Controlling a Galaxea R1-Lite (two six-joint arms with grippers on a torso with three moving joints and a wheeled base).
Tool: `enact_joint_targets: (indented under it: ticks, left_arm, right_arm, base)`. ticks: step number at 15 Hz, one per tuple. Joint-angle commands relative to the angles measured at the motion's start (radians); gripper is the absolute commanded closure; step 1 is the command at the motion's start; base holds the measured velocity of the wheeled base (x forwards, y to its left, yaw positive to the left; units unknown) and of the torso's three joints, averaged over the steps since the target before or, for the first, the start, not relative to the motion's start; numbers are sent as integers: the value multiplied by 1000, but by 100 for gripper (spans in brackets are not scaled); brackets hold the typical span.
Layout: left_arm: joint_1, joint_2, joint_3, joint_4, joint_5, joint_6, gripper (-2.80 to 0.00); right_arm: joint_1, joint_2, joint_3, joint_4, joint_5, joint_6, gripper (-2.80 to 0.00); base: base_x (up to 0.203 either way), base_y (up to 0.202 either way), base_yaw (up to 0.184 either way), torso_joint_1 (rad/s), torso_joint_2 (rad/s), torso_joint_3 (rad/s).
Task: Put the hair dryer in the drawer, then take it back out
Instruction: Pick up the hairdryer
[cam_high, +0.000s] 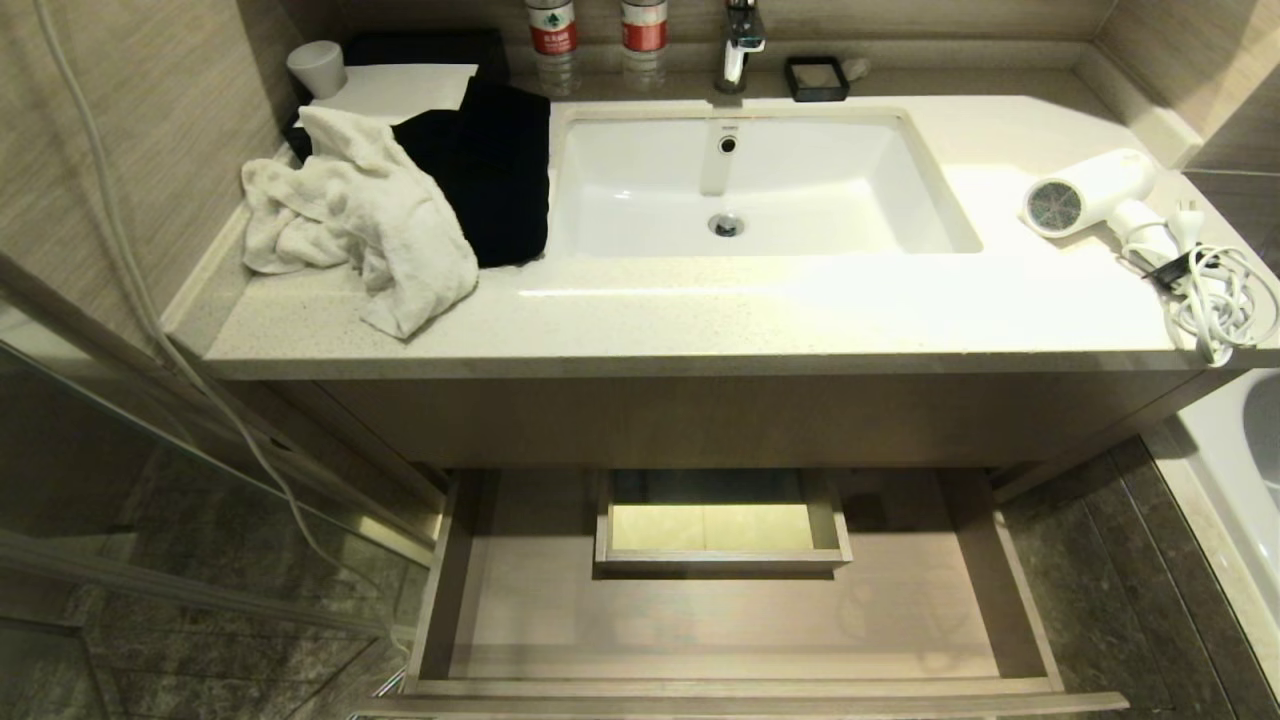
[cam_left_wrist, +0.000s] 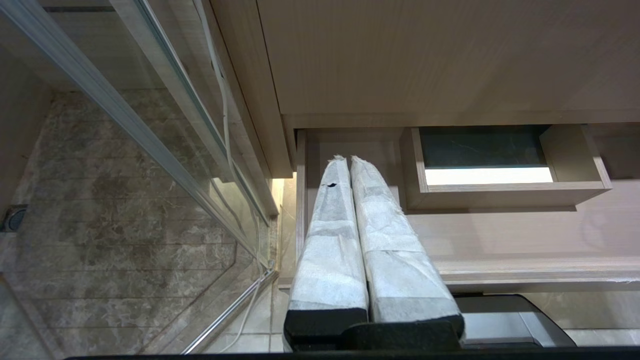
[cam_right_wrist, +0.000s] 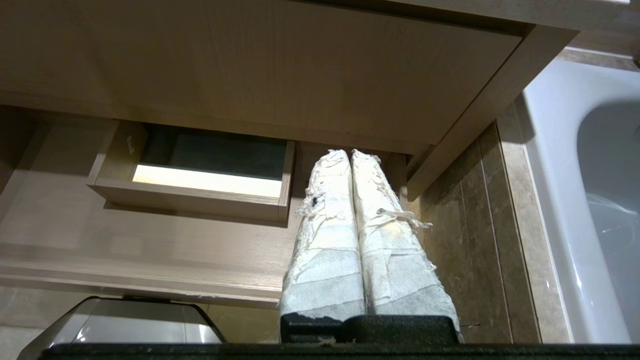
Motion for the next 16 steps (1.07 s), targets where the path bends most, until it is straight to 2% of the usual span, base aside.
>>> enact_joint_targets:
  ticks: [1, 16]
  left_arm:
    - [0, -2, 0, 0, 0, 0, 0]
    - [0, -2, 0, 0, 1, 10, 0]
  right_arm:
    - [0, 0, 2, 0, 0, -2, 0]
    - [0, 0, 2, 0, 0, -5, 0]
  base:
    - [0, 0, 0, 0, 0, 0]
    - [0, 0, 0, 0, 0, 0]
